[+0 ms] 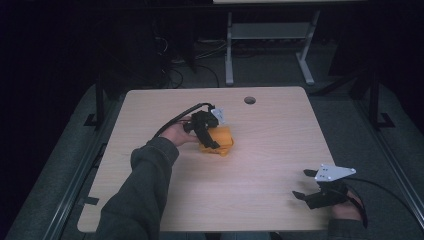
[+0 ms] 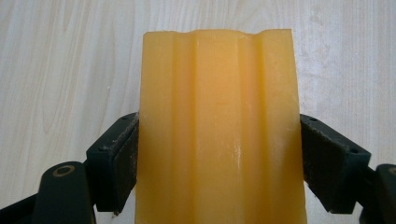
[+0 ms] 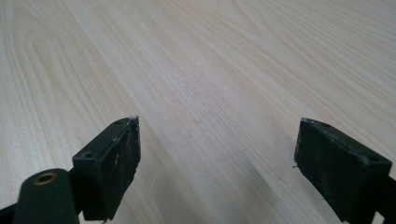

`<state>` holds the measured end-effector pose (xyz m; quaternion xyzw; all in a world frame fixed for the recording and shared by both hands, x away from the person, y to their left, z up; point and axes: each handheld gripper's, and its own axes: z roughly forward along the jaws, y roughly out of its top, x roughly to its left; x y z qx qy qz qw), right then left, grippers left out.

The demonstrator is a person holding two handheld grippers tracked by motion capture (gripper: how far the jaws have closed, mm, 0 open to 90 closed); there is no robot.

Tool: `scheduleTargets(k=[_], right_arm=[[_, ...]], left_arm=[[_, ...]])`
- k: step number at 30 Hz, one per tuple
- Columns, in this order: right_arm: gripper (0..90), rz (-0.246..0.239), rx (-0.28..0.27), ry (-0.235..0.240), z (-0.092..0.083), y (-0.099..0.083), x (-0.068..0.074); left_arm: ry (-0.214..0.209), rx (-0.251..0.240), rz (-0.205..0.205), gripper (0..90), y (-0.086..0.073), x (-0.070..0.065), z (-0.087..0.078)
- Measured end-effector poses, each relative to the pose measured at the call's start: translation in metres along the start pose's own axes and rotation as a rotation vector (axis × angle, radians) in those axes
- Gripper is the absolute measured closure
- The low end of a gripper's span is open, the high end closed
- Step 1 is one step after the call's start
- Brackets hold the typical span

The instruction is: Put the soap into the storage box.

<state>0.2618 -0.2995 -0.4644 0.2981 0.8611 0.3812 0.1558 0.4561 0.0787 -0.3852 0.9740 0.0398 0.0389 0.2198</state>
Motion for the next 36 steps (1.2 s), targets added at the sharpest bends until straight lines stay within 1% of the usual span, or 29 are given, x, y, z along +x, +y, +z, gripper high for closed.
scheduleTargets(k=[12, 15, 19, 21, 23, 27, 35, 36], right_arm=[[14.0, -0.003, 0.0, 0.0, 0.0, 0.0, 0.0], [14.0, -0.001, 0.001, 0.001, 0.0, 0.0, 0.0], [14.0, -0.01, -0.001, 0.002, 0.0, 0.0, 0.0], [14.0, -0.006, 0.0, 0.003, 0.0, 0.0, 0.0], [14.0, -0.005, 0.001, 0.002, 0.001, 0.0, 0.001], [14.0, -0.005, 0.001, 0.002, 0.001, 0.0, 0.001], [14.0, -0.006, 0.004, 0.004, 0.001, 0.001, 0.001], [14.0, -0.007, 0.004, 0.004, 0.001, 0.001, 0.001]], left_arm=[[0.003, 0.0, 0.001, 20.5, -0.001, 0.0, 0.0], [0.0, -0.001, -0.004, 20.2, -0.002, 0.0, -0.001], [0.003, 0.014, -0.008, 18.8, -0.003, -0.001, -0.002], [0.006, 0.016, -0.007, 18.9, -0.003, -0.001, -0.002], [0.004, 0.01, -0.008, 18.9, -0.004, -0.001, -0.003], [0.013, -0.002, -0.006, 18.5, -0.003, -0.002, -0.007], [0.027, -0.002, -0.003, 18.1, -0.005, -0.005, -0.016], [0.033, -0.009, -0.006, 18.1, -0.006, -0.005, -0.018]])
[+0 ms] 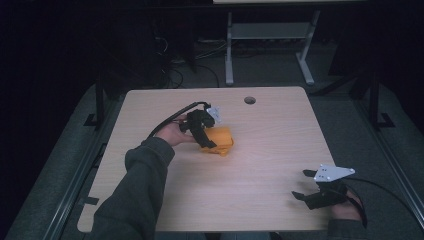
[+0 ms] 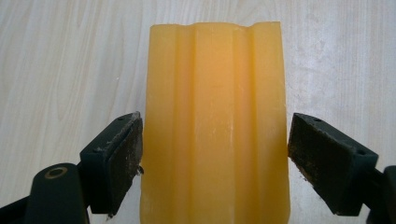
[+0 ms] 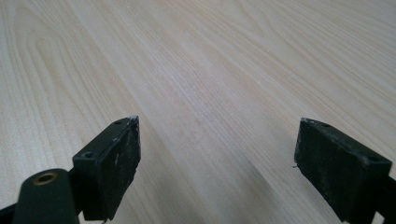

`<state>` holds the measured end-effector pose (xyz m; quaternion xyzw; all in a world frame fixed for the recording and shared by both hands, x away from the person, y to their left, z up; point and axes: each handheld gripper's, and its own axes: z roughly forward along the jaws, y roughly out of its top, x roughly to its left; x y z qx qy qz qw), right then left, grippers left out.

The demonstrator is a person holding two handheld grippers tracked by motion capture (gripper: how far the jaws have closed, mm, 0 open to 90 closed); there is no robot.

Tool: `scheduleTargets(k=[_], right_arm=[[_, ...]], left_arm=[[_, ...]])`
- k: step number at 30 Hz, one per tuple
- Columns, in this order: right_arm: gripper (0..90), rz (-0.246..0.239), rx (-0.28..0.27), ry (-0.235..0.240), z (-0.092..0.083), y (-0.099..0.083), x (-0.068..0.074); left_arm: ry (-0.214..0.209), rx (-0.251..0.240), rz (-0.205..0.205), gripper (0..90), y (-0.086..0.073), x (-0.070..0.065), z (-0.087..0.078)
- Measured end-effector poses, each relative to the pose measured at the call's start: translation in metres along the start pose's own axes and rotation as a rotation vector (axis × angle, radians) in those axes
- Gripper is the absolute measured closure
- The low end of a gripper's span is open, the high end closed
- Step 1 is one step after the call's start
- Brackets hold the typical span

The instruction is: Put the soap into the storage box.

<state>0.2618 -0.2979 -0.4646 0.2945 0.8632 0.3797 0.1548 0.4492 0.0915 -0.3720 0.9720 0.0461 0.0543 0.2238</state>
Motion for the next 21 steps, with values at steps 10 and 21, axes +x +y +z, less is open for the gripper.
scheduleTargets(k=[10, 21], right_arm=[[14.0, 0.003, 0.004, 0.003, 0.001, 0.0, 0.0], [14.0, 0.0, 0.003, 0.008, 0.002, 0.001, 0.001]], left_arm=[[0.025, -0.018, -0.009, 18.9, -0.005, -0.001, -0.015], [0.023, -0.021, -0.037, 20.5, -0.019, -0.008, -0.031]])
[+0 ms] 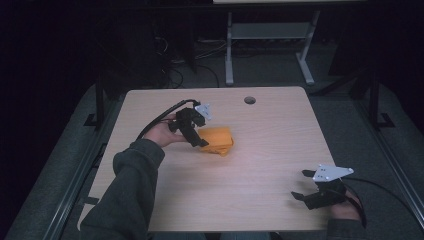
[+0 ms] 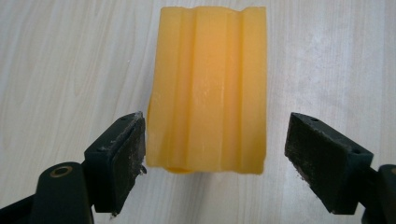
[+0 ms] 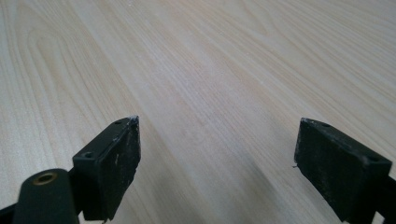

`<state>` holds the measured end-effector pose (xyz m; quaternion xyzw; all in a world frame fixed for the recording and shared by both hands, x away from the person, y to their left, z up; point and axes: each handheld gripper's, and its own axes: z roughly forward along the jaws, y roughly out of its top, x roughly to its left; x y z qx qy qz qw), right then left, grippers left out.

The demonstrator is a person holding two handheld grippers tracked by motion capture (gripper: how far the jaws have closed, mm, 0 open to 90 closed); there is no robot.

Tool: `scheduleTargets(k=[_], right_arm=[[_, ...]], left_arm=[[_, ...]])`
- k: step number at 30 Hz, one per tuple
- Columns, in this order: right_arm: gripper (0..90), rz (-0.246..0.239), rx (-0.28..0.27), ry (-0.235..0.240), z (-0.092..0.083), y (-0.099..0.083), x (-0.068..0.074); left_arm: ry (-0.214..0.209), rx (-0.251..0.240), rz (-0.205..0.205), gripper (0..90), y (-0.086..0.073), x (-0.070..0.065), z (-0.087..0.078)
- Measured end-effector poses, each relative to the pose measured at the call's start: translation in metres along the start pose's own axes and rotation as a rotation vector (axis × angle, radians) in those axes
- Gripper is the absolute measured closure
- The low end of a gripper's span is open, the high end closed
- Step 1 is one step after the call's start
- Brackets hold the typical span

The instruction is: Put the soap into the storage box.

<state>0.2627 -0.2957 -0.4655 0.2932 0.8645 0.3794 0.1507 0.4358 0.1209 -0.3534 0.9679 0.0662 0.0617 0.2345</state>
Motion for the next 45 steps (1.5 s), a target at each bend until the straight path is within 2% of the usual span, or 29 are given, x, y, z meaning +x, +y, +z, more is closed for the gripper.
scheduleTargets(k=[15, 31, 40, 45], right_arm=[[14.0, 0.001, 0.005, -0.004, 0.002, 0.001, 0.0], [14.0, -0.011, 0.014, 0.001, 0.007, 0.004, 0.001], [14.0, -0.01, 0.015, -0.001, 0.007, 0.005, 0.002], [14.0, -0.012, 0.017, -0.003, 0.007, 0.004, 0.002]], left_arm=[[0.03, -0.021, -0.037, 20.6, -0.028, -0.012, -0.022], [0.042, -0.045, -0.078, 20.7, -0.054, -0.027, -0.032], [0.044, -0.025, -0.087, 20.6, -0.062, -0.032, -0.033], [0.055, -0.038, -0.078, 20.7, -0.061, -0.036, -0.039]])
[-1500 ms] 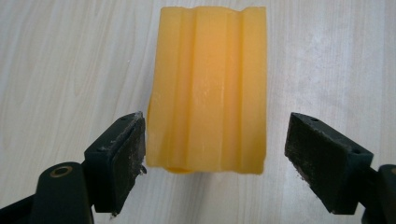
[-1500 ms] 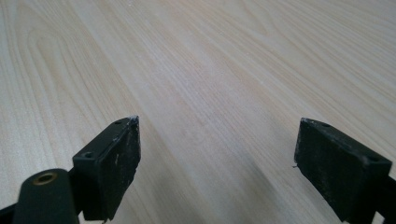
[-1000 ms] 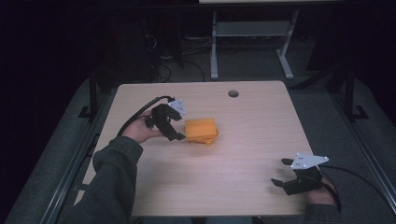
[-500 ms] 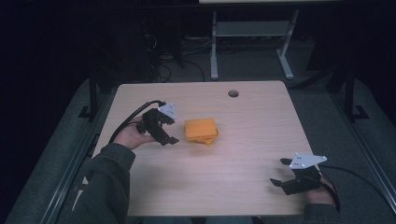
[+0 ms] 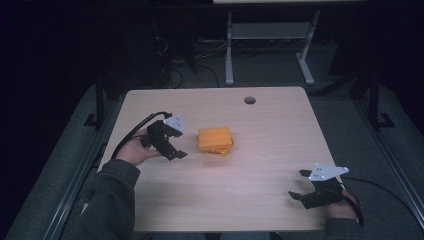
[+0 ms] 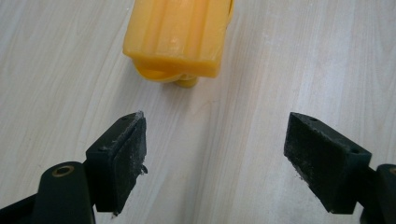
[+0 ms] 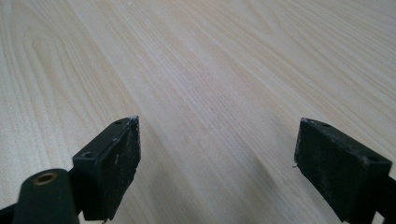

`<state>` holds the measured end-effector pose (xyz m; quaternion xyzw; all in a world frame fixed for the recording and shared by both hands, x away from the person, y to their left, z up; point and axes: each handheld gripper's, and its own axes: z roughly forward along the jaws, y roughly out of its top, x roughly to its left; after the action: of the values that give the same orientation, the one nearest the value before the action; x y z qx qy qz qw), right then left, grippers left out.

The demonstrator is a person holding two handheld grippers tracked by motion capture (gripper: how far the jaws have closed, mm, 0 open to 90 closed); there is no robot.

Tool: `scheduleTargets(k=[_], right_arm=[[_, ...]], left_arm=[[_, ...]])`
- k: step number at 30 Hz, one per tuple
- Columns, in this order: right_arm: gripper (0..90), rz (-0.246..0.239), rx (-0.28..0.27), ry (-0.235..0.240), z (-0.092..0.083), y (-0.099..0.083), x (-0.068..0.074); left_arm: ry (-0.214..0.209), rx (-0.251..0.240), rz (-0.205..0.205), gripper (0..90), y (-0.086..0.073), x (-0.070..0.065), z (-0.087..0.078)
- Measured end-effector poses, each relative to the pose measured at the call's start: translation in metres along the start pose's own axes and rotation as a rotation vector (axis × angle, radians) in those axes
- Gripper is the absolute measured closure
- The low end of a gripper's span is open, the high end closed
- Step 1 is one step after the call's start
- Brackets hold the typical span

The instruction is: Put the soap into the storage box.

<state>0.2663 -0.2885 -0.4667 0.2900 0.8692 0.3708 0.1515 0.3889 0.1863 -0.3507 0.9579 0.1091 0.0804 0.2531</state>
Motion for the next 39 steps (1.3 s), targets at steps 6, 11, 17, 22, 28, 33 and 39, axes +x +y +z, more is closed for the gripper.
scheduleTargets(k=[6, 11, 17, 22, 28, 33, 39], right_arm=[[14.0, 0.003, -0.001, -0.004, 0.0, 0.0, 0.001], [14.0, 0.005, 0.0, -0.005, 0.0, 0.0, 0.001], [14.0, 0.01, -0.005, -0.011, -0.001, -0.001, 0.0], [14.0, 0.011, -0.003, -0.017, -0.002, -0.001, 0.0], [14.0, 0.014, -0.003, -0.019, -0.002, -0.001, 0.001], [14.0, 0.017, -0.003, -0.021, -0.001, -0.001, 0.001], [14.0, 0.023, -0.001, -0.024, -0.002, -0.001, 0.001]], left_arm=[[0.008, -0.027, -0.002, 20.9, -0.005, -0.004, -0.006], [0.007, -0.026, -0.012, 20.9, -0.011, -0.006, -0.006], [0.011, -0.035, -0.025, 20.9, -0.016, -0.009, -0.008], [0.011, -0.028, -0.028, 21.2, -0.022, -0.01, -0.008], [0.005, -0.023, -0.037, 22.8, -0.026, -0.011, -0.008], [0.008, -0.02, -0.036, 22.3, -0.027, -0.013, -0.01], [0.011, -0.02, -0.031, 22.3, -0.028, -0.017, -0.011]])
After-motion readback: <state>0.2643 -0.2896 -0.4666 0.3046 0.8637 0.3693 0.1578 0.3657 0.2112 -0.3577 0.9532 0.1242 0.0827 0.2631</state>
